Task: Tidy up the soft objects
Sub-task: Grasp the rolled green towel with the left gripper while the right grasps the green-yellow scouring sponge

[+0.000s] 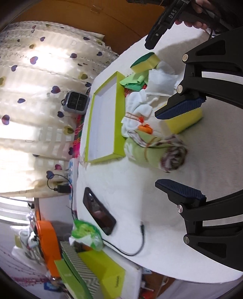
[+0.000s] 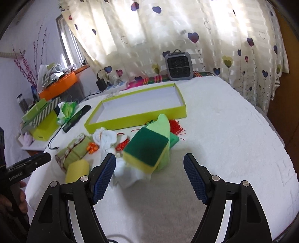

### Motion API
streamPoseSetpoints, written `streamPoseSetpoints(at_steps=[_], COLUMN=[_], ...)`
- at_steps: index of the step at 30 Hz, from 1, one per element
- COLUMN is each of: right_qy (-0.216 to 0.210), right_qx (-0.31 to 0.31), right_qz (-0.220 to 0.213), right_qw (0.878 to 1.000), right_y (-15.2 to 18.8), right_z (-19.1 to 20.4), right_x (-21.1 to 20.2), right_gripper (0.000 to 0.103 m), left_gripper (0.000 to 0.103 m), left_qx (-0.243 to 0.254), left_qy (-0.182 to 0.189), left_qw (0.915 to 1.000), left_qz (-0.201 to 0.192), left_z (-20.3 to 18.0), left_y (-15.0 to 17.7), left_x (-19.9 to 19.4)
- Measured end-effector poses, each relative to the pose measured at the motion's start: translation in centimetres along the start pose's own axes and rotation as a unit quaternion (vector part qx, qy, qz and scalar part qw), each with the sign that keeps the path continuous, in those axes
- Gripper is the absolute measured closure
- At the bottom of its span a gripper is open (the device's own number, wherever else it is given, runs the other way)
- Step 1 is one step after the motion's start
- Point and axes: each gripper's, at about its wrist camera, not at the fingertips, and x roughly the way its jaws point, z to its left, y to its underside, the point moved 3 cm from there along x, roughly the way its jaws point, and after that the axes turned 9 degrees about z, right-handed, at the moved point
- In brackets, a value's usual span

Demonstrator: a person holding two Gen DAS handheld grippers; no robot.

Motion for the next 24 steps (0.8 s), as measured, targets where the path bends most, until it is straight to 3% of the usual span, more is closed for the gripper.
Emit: streamPoseSetpoints(at_steps=[13, 24], right_qy=[-0.026, 0.009], right_qx=[0.036, 0.051], right_qz=[0.022, 0.059], right_qw=[0.999, 0.997], right_y=[-1.8, -1.9], right_z=[-0.4, -1.0], right_x=[2.6, 4.7], right_gripper=[0.027, 0.027], left_gripper=[0.037, 0.037], left_qx=[-0.004, -0.014], left_qy=[-0.004, -0.016], left_qw=[0.9984, 0.9947], left_qz=[0.056, 0.100], left_z=[0.4, 0.9], left_y=[-2.2, -2.6], left_x=[4.8, 7.7])
